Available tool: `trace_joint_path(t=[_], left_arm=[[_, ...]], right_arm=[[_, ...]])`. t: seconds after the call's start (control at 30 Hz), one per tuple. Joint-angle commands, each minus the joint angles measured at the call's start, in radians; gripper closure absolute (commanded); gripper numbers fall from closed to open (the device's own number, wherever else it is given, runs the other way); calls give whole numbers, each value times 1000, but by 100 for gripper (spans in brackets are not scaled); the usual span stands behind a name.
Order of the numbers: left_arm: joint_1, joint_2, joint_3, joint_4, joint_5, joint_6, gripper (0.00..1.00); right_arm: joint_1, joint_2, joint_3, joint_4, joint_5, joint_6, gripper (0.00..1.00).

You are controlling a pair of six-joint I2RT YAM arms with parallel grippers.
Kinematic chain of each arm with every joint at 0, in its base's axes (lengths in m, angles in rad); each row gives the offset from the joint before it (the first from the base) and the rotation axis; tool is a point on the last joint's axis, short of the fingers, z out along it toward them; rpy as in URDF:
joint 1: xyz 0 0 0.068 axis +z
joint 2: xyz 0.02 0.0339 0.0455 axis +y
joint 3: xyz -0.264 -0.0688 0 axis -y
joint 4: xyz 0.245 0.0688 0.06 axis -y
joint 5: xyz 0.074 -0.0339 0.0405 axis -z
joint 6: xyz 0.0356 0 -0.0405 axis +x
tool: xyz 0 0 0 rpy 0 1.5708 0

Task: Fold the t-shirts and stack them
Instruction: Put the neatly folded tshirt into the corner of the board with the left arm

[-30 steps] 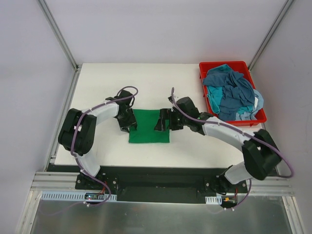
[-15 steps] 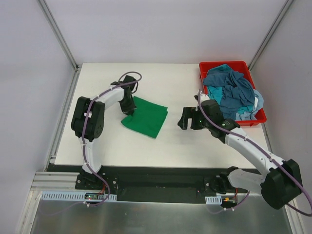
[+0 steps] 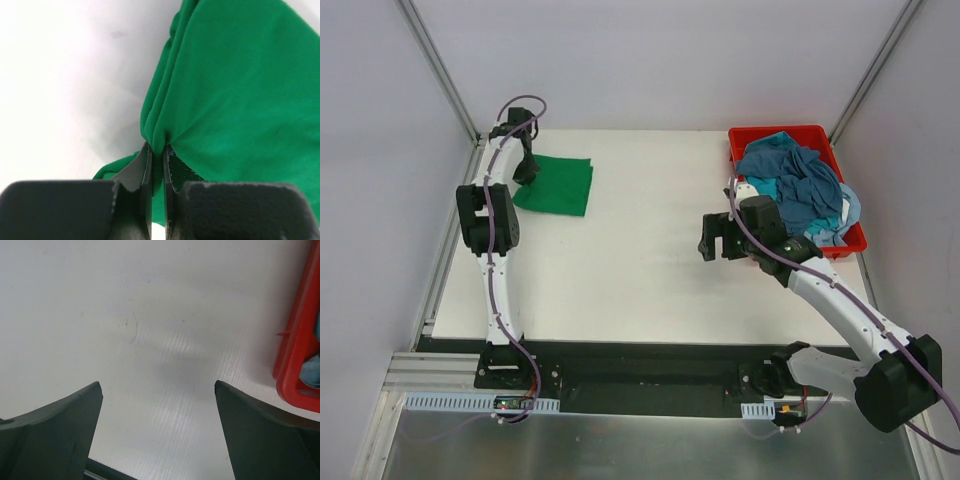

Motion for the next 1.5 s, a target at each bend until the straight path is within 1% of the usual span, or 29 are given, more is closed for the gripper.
trace_joint_path(t=[0.0, 0.1, 0.17, 0.37, 0.53, 0.67, 0.7, 0.73, 0.77, 0.83, 0.87, 0.9, 0.97, 1.03, 1.1, 1.17, 1.2, 1.23, 1.3, 1.37, 1.4, 1.43, 1.47], left_arm=[[63, 36, 182, -61, -22, 100, 100], [91, 96, 286, -61, 12, 146, 100], [108, 128, 332, -64, 15, 160, 100], [143, 176, 383, -62, 20, 159, 100], [154, 187, 415, -56, 46, 182, 100], [156, 185, 426, -41, 2, 191, 99], [154, 181, 424, -39, -17, 189, 93], [156, 173, 421, -41, -35, 185, 80], [156, 159, 420, -41, -37, 186, 60], [154, 112, 407, -41, -17, 185, 24], [154, 78, 401, -42, -18, 182, 3], [153, 41, 388, -42, -20, 176, 1], [145, -72, 348, -45, -15, 157, 1], [137, -211, 252, -44, 12, 125, 1], [128, -369, 109, -42, 69, 50, 1], [122, -535, -90, -34, 129, -46, 1], [119, -630, -220, -3, 141, -102, 1], [108, -742, -366, 42, 152, -122, 1], [58, -944, -651, 145, 130, -171, 1], [-10, -1118, -900, 234, 132, -199, 1], [-22, -1202, -1010, 263, 115, -219, 1], [-78, -1271, -1095, 280, 94, -238, 1], [-100, -1343, -1185, 303, 89, -240, 1]], right_arm=[[-22, 25, 71, -27, 34, -57, 4], [-36, 42, 98, -27, -38, -49, 4], [-41, 47, 106, -26, -46, -46, 4], [-59, 68, 109, -29, -14, -45, 4], [-64, 91, 104, -38, -29, -48, 4], [-65, 107, 104, -45, -14, -37, 4], [-65, 104, 106, -47, -9, -36, 4], [-65, 97, 103, -42, -4, -36, 4], [-65, 91, 101, -39, 0, -34, 4], [-68, 77, 103, -39, 61, -34, 4], [-72, 71, 108, -39, 69, -29, 4], [-76, 62, 111, -39, 75, -19, 4], [-85, 39, 111, -38, 78, 9, 4], [-99, 9, 94, -23, 89, 47, 4], [-113, -24, 65, -3, 106, 81, 4], [-128, -60, 23, 23, 118, 108, 4], [-137, -83, -3, 39, 117, 115, 4], [-144, -100, -26, 51, 118, 119, 4], [-153, -145, -72, 65, 109, 124, 4], [-154, -182, -122, 68, 117, 132, 4], [-154, -202, -141, 71, 118, 141, 4], [-153, -225, -173, 71, 124, 144, 4], [-154, -243, -196, 74, 130, 148, 4]])
